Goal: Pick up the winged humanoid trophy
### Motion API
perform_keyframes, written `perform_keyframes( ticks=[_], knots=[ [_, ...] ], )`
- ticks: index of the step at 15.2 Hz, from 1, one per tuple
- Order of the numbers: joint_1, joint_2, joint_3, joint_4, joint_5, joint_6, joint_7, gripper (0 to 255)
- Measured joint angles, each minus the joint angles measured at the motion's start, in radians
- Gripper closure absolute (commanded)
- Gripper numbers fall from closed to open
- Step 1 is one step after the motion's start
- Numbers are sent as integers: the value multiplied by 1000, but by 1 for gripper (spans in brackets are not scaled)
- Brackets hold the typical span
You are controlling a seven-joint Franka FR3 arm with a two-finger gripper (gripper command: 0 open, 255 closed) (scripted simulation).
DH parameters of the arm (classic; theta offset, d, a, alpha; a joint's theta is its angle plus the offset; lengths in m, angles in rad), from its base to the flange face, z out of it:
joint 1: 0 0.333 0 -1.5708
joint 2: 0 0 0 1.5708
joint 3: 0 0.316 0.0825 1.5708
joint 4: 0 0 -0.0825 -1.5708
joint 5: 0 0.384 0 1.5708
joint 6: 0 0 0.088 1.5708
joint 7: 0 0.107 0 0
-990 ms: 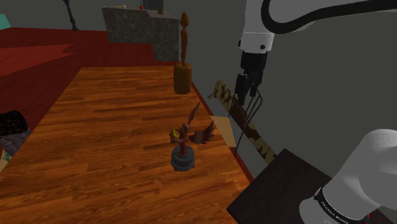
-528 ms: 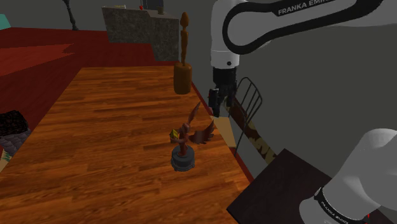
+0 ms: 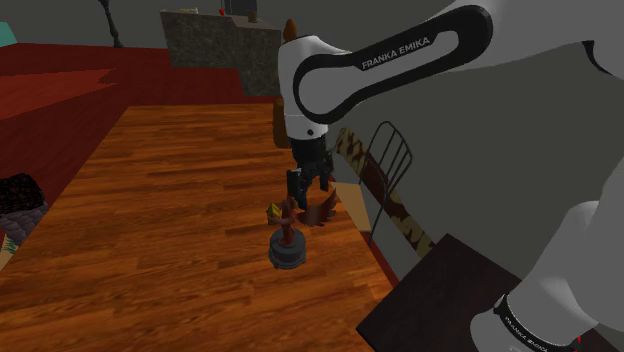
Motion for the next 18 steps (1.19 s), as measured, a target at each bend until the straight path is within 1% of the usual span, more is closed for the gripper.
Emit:
perform_keyframes(
  ticks=[1,2,9,10,18],
  knots=[
    [8,34,5,31,-6,-3,10,0],
    [12,52,8,37,-10,4,14,0],
    [18,103,8,10,-21,80,20,0],
    [19,106,8,6,-22,86,21,255],
    [19,108,8,3,-22,92,21,255]
  ],
)
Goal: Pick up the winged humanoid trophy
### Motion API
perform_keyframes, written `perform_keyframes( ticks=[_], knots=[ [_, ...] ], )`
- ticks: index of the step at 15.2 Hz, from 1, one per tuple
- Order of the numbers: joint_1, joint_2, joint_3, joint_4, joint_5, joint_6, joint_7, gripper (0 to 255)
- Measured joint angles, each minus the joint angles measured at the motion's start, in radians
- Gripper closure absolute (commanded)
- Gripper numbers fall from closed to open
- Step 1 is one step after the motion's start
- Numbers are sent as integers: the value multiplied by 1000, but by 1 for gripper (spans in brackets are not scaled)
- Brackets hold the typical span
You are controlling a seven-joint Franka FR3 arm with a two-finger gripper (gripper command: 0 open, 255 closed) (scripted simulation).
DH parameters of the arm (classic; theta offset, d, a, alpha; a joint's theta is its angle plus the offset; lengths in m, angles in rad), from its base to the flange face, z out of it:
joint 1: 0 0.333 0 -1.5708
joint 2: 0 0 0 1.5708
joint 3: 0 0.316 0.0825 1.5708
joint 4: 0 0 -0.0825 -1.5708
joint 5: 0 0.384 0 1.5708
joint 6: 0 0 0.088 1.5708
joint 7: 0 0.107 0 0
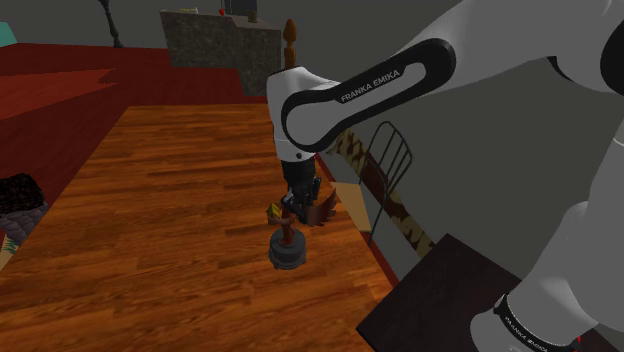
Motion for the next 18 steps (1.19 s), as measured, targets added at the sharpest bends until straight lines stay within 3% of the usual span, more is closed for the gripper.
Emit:
perform_keyframes(
  ticks=[18],
  knots=[
    [-6,-75,2,104,16,-177,-5,255]
  ],
)
